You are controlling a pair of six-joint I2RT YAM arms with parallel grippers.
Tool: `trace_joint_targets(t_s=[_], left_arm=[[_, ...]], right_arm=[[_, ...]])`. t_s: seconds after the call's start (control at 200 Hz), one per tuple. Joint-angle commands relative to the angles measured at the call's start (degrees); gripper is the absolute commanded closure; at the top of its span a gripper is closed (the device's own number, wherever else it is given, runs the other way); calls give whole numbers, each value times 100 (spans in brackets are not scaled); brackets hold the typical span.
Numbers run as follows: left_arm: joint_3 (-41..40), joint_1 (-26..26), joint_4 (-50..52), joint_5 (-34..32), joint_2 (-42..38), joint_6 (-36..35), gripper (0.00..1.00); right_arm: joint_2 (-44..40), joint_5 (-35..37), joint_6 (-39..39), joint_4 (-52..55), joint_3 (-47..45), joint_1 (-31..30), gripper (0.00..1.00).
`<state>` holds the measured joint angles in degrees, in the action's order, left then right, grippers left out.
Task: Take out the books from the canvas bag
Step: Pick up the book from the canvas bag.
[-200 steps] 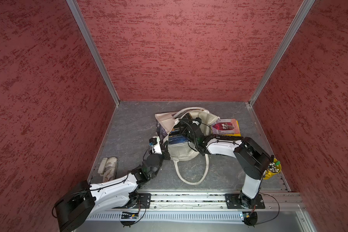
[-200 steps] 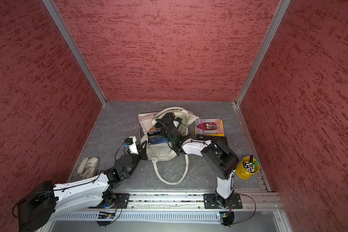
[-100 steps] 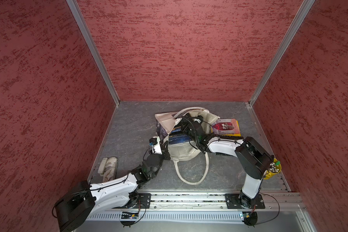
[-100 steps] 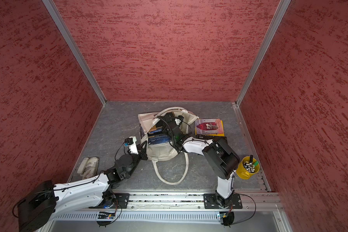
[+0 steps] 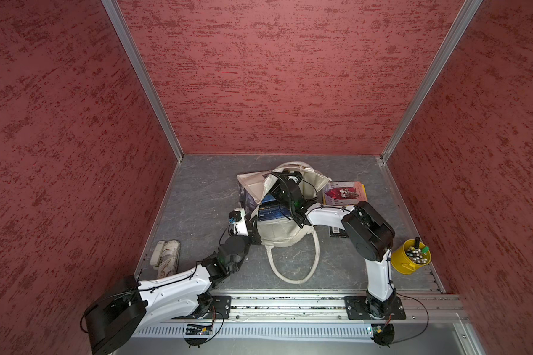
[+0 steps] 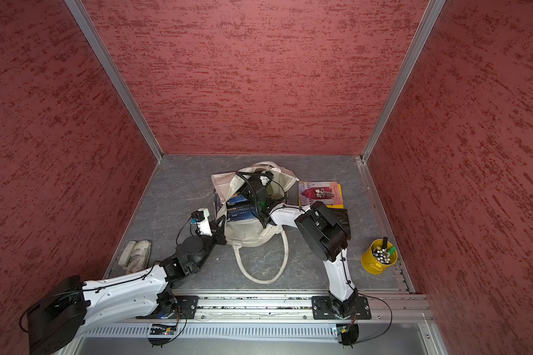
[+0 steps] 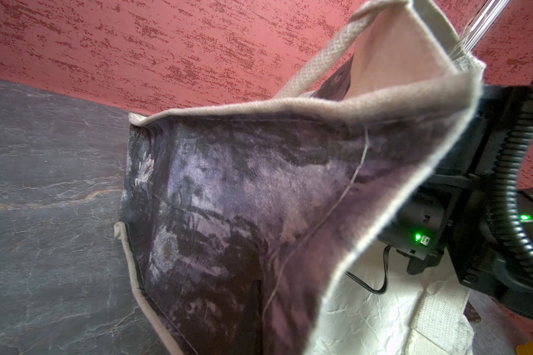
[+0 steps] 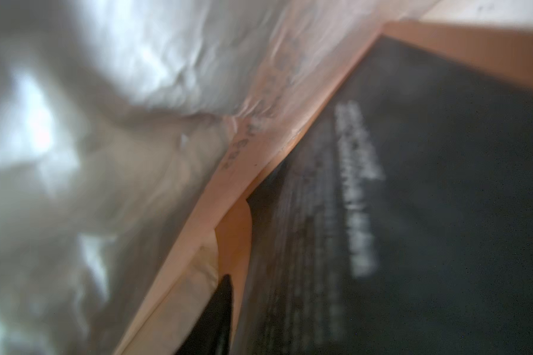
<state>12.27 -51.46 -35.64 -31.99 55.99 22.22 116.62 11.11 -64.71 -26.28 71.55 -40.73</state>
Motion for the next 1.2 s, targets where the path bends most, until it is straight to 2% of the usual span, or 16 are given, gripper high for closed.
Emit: trace_joint_targets(t_s=[0.0, 0.085, 0.18, 0.736, 0.912, 1.197], left_arm=[[85, -25, -42, 79, -22, -35, 100], [74, -29, -17, 32, -66, -23, 100], [78, -29, 44, -63, -103, 19, 100], [49, -22, 371, -453, -467, 241, 100], [81, -28, 455, -484, -430, 300, 100], [144, -29, 600, -555, -432, 395, 100]], right_arm=[[-29, -122, 61, -139, 60, 0, 74], [-229, -117, 272, -96, -79, -43, 88], [-549, -100, 520, -26, -293, -108, 100], [-2190, -713, 2219, 1258, -1170, -154, 100], [-2697, -1127, 2852, 1729, -1235, -194, 100], [-3547, -1208, 3572, 2474, -1383, -276, 100]])
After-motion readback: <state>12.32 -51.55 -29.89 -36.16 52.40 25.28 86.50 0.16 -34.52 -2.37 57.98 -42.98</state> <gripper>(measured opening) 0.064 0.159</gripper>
